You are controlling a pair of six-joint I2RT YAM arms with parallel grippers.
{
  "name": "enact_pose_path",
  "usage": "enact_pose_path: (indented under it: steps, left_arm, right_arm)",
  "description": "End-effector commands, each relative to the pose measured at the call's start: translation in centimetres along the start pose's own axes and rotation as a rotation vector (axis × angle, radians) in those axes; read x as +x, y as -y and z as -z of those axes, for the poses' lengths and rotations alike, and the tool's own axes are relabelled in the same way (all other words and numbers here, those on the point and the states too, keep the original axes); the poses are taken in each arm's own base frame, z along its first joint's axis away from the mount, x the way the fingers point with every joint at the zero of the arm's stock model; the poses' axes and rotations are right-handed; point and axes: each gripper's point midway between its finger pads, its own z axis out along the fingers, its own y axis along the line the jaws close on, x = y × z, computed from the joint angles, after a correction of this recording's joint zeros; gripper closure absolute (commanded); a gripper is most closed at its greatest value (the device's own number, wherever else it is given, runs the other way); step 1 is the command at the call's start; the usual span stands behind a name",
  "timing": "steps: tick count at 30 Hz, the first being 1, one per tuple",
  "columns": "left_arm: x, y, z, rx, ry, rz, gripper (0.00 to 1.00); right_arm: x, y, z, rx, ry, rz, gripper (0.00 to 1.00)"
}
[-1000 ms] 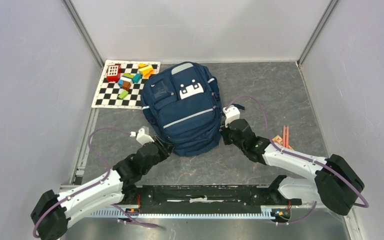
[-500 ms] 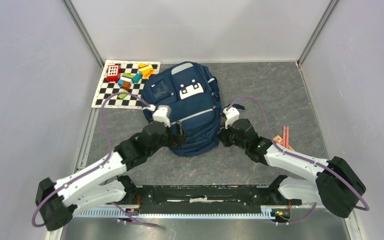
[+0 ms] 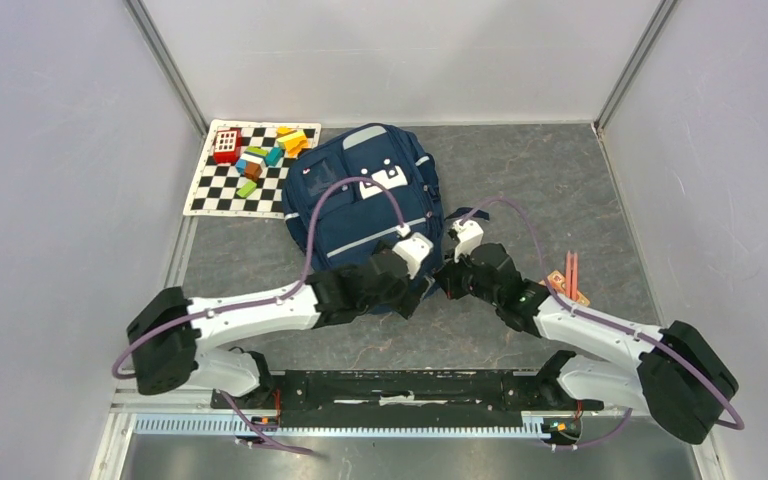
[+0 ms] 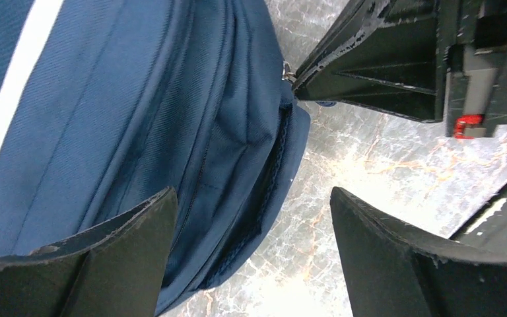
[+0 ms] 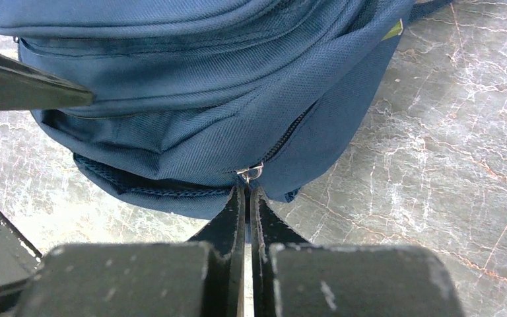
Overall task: Pack the student bag
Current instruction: Zip the student bag at the center of the board.
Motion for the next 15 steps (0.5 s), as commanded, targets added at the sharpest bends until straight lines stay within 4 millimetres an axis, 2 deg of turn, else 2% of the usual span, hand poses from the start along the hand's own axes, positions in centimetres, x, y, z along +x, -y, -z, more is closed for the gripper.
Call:
enact_pose_path:
  steps: [1, 11, 14, 15]
  left_arm:
    - [-2.5, 0.7, -1.6, -0.037, 0.066, -0.119, 0.11]
    - [-1.2, 1.4, -4.9, -0.046, 0.07, -0.111, 0.42]
    - [-1.0, 1.1, -5.3, -0.081, 0.042, -0.078, 0.76]
    - [-0.8, 1.1, -5.2, -0.078, 0.036, -0.073, 0.84]
  right_arm:
    - [-1.0, -0.7, 0.7, -0.032, 0.05, -0.029, 1.0]
    - [-1.2, -0.7, 1.4, -0.025, 0.057, -0.044, 1.0]
    - [-1.8, -0.8, 1.9, -0.028, 0.067, -0.037, 1.0]
    - [-2.0, -0.7, 2.1, -0.018, 0.07, -0.028, 1.0]
